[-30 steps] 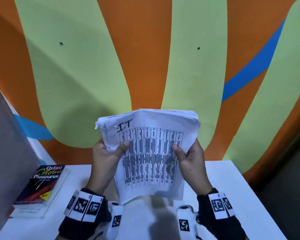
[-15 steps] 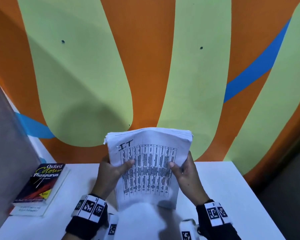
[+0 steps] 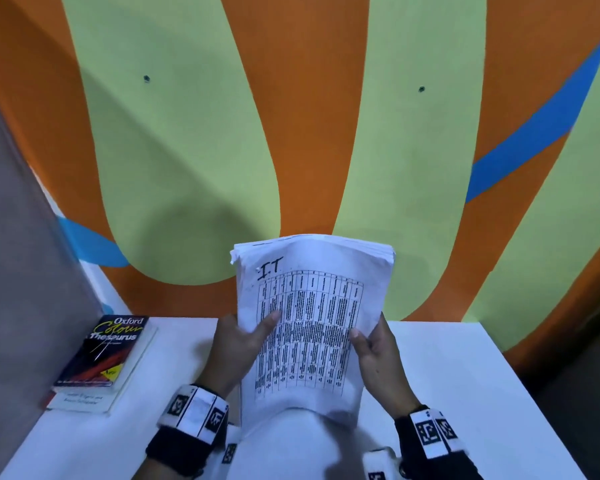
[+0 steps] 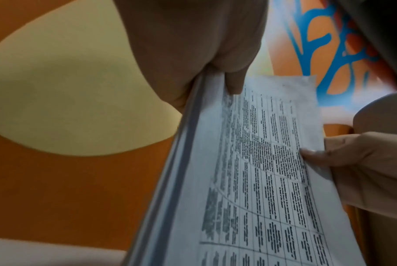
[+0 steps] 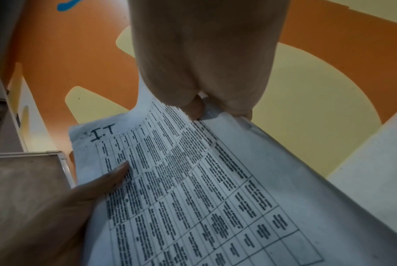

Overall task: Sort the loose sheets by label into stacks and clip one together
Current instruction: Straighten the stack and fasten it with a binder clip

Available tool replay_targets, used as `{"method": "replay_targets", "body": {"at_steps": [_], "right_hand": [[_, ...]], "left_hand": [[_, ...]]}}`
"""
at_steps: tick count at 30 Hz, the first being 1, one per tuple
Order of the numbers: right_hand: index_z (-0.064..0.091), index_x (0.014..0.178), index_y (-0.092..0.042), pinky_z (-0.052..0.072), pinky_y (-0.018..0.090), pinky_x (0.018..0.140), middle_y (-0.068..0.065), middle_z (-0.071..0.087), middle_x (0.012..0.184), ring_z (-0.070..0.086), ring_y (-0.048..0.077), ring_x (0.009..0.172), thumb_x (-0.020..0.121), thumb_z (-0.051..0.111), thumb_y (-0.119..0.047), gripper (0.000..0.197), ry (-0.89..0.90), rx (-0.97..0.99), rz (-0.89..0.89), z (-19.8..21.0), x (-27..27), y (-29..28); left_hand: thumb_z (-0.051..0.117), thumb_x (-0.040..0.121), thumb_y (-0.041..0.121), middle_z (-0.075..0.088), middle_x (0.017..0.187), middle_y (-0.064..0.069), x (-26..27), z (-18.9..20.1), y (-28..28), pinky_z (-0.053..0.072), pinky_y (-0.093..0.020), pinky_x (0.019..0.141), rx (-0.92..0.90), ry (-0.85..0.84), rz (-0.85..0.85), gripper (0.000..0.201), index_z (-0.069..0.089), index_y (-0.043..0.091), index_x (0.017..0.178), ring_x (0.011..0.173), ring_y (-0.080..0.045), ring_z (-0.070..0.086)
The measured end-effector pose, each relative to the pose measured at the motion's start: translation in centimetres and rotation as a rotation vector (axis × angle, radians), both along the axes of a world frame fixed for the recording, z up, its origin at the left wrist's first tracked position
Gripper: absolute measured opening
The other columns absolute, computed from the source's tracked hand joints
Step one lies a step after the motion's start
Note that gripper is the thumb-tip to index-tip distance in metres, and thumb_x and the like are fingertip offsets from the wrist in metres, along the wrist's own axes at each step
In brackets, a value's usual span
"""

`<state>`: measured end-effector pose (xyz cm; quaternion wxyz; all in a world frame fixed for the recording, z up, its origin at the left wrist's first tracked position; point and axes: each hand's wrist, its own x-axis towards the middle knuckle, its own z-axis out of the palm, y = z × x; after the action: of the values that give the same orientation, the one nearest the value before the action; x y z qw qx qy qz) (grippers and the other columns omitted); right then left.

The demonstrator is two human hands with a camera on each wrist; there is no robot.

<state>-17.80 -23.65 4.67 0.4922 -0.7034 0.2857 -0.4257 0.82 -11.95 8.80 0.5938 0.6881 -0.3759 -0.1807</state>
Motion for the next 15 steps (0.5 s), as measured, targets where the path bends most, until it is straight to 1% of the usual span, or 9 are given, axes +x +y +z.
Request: {"method": "replay_targets", "body": {"at_steps": [2,4,6,7,9,11,12,14,15], "right_hand": [[0.045,0.134,-0.01,0.042,0.021,0.103,-0.002,0.06,0.131,0.054,0.007,0.124,0.095,0.049,0.005,0.042,-0.046,-0.006,0.037,0.7,1.4,0.3],[0.05,0.127,-0.012,0.047,0.027,0.098,0.0,0.065,0.122,0.06,0.011,0.116,0.093,0.055,0.001,0.037,-0.075,0.027,0.073,1.4,3.5,0.9],[0.053,0.114,-0.017,0.051,0.03,0.082,0.007,0.068,0.1,0.065,0.014,0.092,0.091,0.062,-0.008,0.027,-0.052,0.056,0.105,1.9,6.5,1.5],[0.052,0.108,-0.019,0.05,0.029,0.075,0.01,0.064,0.088,0.062,0.014,0.08,0.089,0.065,-0.01,0.024,-0.027,0.049,0.092,1.9,8.0,1.8],[0.051,0.103,-0.02,0.047,0.022,0.07,0.007,0.058,0.076,0.058,0.007,0.07,0.087,0.068,-0.01,0.025,0.053,0.02,0.08,1.4,11.7,2.6],[0.052,0.105,-0.019,0.044,0.016,0.069,0.001,0.059,0.08,0.056,0.001,0.068,0.086,0.068,-0.011,0.025,0.198,-0.039,0.16,0.6,15.6,4.1],[0.054,0.107,-0.016,0.043,0.018,0.07,0.003,0.061,0.088,0.055,0.002,0.07,0.087,0.067,-0.013,0.024,0.287,-0.089,0.231,0.1,17.5,4.8],[0.056,0.116,-0.012,0.041,0.02,0.077,0.008,0.06,0.108,0.055,0.012,0.084,0.088,0.065,-0.017,0.03,0.458,-0.222,0.411,-0.7,21.7,6.6],[0.055,0.121,-0.01,0.041,0.021,0.081,0.009,0.058,0.117,0.056,0.016,0.093,0.089,0.064,-0.018,0.034,0.523,-0.283,0.484,-1.0,23.6,7.3]], "left_hand": [[0.069,0.074,0.054,0.034,0.049,0.002,1.4,0.8,1.3,0.026,-0.023,0.046,0.056,-0.062,0.078,0.053,0.042,0.011,0.058,0.042,-0.009,0.03],[0.069,0.073,0.055,0.037,0.048,-0.005,3.3,2.2,2.9,0.027,-0.024,0.045,0.053,-0.112,0.122,0.059,0.049,0.002,0.058,0.04,-0.012,0.031],[0.072,0.077,0.045,0.043,0.047,-0.01,5.3,4.5,4.9,0.03,-0.025,0.048,0.024,-0.172,0.219,0.061,0.052,-0.01,0.057,0.042,-0.015,0.037],[0.073,0.079,0.039,0.043,0.045,-0.01,6.2,5.7,6.1,0.03,-0.025,0.048,0.013,-0.223,0.29,0.06,0.049,-0.009,0.052,0.041,-0.015,0.038],[0.073,0.081,0.036,0.037,0.041,-0.008,7.9,8.4,8.8,0.025,-0.024,0.043,-0.01,-0.309,0.445,0.062,0.039,0.001,0.043,0.036,-0.015,0.031],[0.071,0.083,0.036,0.031,0.04,-0.004,9.6,11.0,11.6,0.02,-0.025,0.037,-0.051,-0.369,0.588,0.063,0.036,0.004,0.043,0.031,-0.011,0.024],[0.07,0.084,0.036,0.031,0.039,-0.004,10.6,11.8,12.7,0.023,-0.025,0.036,-0.073,-0.391,0.644,0.063,0.037,0.002,0.043,0.032,-0.013,0.029],[0.069,0.085,0.035,0.04,0.042,-0.006,12.4,13.3,14.9,0.032,-0.026,0.042,-0.102,-0.429,0.745,0.058,0.041,0.001,0.047,0.035,-0.011,0.033],[0.068,0.086,0.036,0.042,0.045,-0.008,13.1,14.0,15.6,0.035,-0.028,0.044,-0.108,-0.44,0.792,0.058,0.042,-0.001,0.049,0.039,-0.019,0.037]]}}
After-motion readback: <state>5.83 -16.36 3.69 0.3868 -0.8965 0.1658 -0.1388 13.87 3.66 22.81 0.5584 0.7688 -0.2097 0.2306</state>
